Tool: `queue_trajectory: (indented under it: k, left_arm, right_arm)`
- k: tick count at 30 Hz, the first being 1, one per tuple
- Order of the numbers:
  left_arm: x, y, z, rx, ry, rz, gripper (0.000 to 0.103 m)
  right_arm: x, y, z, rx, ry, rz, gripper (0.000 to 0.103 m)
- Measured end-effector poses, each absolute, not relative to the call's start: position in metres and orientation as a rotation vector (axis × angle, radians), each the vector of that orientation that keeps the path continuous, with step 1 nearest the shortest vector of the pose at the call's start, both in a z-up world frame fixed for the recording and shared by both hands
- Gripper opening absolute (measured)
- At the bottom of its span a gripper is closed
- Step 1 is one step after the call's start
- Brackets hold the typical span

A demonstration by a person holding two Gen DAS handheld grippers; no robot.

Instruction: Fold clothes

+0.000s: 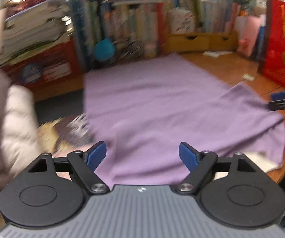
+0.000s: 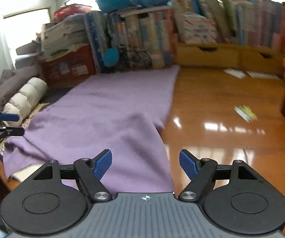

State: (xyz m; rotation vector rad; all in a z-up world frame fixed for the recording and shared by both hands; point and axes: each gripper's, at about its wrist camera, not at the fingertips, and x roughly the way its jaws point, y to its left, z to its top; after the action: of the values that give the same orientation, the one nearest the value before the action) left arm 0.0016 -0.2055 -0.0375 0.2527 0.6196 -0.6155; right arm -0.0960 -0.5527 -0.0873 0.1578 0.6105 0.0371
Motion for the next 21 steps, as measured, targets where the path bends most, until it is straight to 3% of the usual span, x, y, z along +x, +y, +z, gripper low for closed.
queue_trajectory:
  k: [8, 11, 21]
  left_arm:
    - [0.022, -0.258, -0.049, 0.276, 0.66, -0.751, 0.083]
    - [0.031, -0.253, -0.068, 0.298, 0.748, -0.704, 0.085]
    - [0.017, -0.193, -0.067, 0.28, 0.748, -0.637, 0.09]
  right_arm:
    - [0.004, -0.562, -0.071, 0.18, 0.535, 0.077, 0.076]
    - [0.028, -0.556, -0.07, 0.181, 0.604, 0.149, 0.066]
    - [-0.021, -0.517, -0.107, -0.148, 0.707, 0.393, 0.065]
